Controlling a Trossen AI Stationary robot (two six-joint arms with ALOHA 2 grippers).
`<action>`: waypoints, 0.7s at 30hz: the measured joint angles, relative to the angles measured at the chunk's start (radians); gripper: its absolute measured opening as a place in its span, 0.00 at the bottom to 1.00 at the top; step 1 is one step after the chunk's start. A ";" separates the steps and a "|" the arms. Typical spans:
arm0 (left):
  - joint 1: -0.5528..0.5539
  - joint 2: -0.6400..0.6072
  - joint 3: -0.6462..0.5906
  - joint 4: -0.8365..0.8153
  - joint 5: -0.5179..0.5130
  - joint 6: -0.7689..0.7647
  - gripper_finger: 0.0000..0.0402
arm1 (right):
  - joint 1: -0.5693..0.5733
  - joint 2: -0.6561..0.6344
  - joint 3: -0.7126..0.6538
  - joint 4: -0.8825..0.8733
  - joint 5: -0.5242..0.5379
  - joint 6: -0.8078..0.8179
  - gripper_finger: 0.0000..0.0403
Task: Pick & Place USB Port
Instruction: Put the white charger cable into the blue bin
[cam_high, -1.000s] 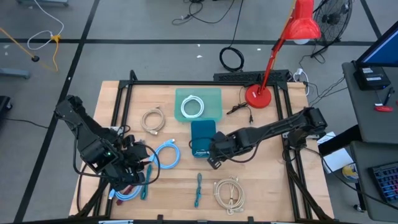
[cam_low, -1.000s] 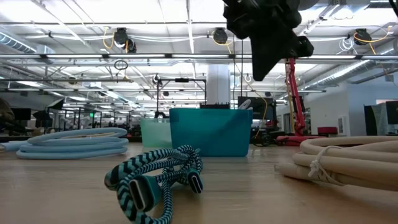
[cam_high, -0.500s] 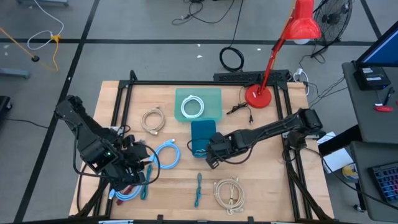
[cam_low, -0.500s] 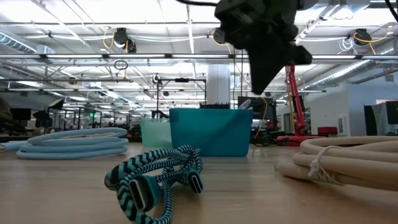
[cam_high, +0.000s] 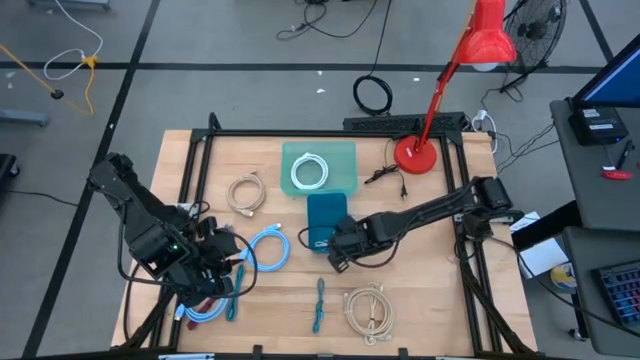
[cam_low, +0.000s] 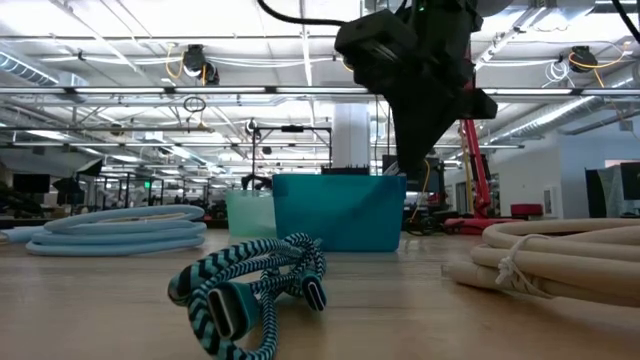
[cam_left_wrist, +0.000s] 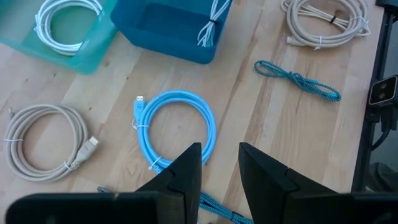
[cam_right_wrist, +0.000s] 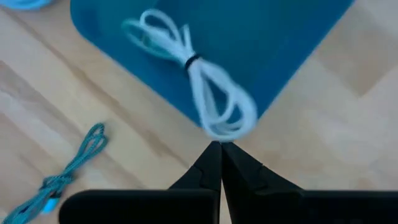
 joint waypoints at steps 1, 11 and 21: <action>0.000 0.000 0.000 0.001 0.000 0.000 0.27 | -0.002 -0.003 0.000 0.000 0.015 0.004 0.00; -0.004 0.000 0.000 0.000 0.000 -0.001 0.27 | -0.018 -0.003 0.001 0.015 0.067 -0.002 0.00; -0.004 0.000 0.000 0.000 0.000 -0.001 0.27 | -0.050 0.013 -0.001 0.030 0.105 -0.035 0.00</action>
